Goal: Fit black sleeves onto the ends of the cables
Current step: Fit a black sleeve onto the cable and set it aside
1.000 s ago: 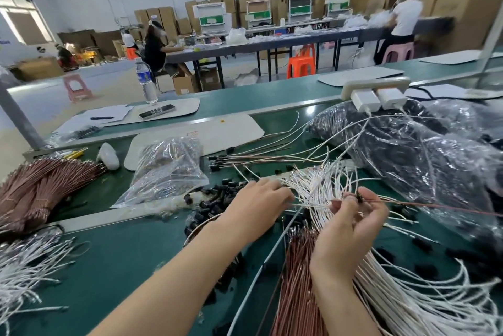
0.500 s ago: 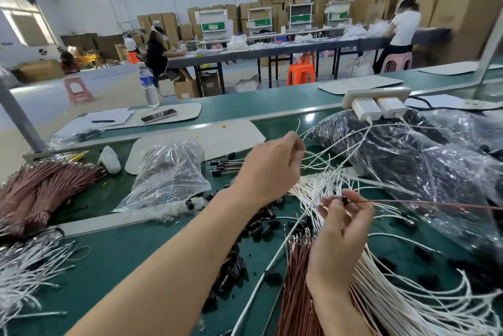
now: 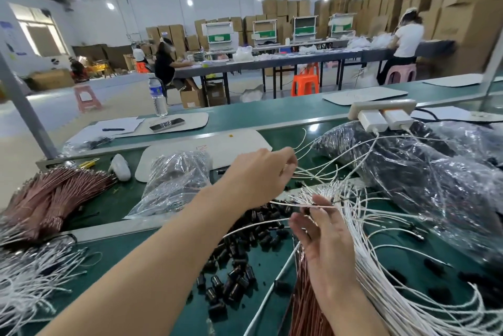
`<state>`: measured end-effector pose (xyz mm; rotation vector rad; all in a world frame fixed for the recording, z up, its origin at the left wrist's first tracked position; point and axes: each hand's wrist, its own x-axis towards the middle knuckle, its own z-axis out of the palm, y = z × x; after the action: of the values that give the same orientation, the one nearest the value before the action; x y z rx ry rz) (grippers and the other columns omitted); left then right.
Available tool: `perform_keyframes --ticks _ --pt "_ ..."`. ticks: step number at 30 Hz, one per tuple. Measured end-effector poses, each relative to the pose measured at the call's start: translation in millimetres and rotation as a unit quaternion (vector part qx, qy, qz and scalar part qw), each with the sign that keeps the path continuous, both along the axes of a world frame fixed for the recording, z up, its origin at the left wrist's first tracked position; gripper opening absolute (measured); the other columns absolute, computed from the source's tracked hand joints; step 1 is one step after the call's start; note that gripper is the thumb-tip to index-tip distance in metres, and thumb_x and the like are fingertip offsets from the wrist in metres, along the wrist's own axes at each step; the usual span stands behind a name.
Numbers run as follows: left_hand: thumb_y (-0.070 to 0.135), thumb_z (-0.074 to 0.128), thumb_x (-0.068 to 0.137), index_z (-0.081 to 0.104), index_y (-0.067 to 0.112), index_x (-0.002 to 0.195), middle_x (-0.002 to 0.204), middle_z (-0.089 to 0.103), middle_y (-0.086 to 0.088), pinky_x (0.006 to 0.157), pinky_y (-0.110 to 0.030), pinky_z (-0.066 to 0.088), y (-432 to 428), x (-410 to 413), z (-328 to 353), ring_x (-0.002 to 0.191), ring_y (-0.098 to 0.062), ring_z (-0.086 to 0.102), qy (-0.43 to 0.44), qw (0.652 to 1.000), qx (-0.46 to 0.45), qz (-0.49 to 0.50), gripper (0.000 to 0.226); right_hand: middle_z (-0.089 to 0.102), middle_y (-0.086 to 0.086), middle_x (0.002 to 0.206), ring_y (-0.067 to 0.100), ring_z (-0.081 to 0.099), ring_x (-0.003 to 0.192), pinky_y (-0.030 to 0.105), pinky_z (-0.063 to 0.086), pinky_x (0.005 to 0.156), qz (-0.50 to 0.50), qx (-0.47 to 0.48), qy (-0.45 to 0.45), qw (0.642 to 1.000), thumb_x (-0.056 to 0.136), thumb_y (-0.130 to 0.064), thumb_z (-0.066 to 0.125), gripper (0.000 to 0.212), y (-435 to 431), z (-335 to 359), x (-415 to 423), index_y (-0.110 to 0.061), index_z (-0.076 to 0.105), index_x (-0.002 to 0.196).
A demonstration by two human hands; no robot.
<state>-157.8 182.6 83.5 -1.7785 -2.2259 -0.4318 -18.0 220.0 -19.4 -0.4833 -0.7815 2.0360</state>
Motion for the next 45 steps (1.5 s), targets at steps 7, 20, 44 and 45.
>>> perform_keyframes --ticks 7,20,44,45 --pt "0.025 0.045 0.107 0.059 0.009 0.113 0.076 0.067 0.004 0.039 -0.02 0.043 -25 -22 26 0.044 -0.004 0.056 -0.153 0.968 0.182 0.083 0.022 0.06 0.024 0.125 0.021 0.072 0.087 0.021 0.06 0.067 -0.06 -0.179 0.047 0.981 0.1 -0.004 0.056 0.012 21 10 6 0.001 0.06 0.11" --pt "0.032 0.048 0.101 0.055 0.026 0.095 0.089 0.067 0.008 0.067 -0.027 0.046 -186 -79 -78 0.078 -0.008 0.062 -0.101 0.95 -0.076 0.287 0.011 0.069 0.018 0.1 0.021 0.074 0.083 0.025 0.062 0.067 0.003 -0.17 0.009 0.985 0.097 0.004 0.055 0.012 10 45 -1 -0.003 0.064 0.1" --pt "0.028 0.043 0.107 0.061 0.019 0.118 0.113 0.056 0.006 0.089 -0.032 0.047 -101 -40 -106 0.097 -0.013 0.058 -0.097 0.971 0.094 0.197 0.023 0.073 0.008 0.096 0.023 0.073 0.101 0.023 0.06 0.082 0.032 0.034 -0.093 0.995 0.099 0.007 0.051 0.029 -5 -9 -22 -0.007 0.071 0.113" --pt "0.029 0.044 0.107 0.06 0.02 0.115 0.109 0.056 0.008 0.085 -0.033 0.049 -106 -34 -105 0.092 -0.011 0.058 -0.105 0.967 0.139 0.187 0.02 0.073 0.009 0.096 0.024 0.073 0.101 0.022 0.06 0.081 0.041 0.023 -0.085 0.995 0.099 0.007 0.05 0.028 -6 -9 -22 -0.005 0.071 0.113"
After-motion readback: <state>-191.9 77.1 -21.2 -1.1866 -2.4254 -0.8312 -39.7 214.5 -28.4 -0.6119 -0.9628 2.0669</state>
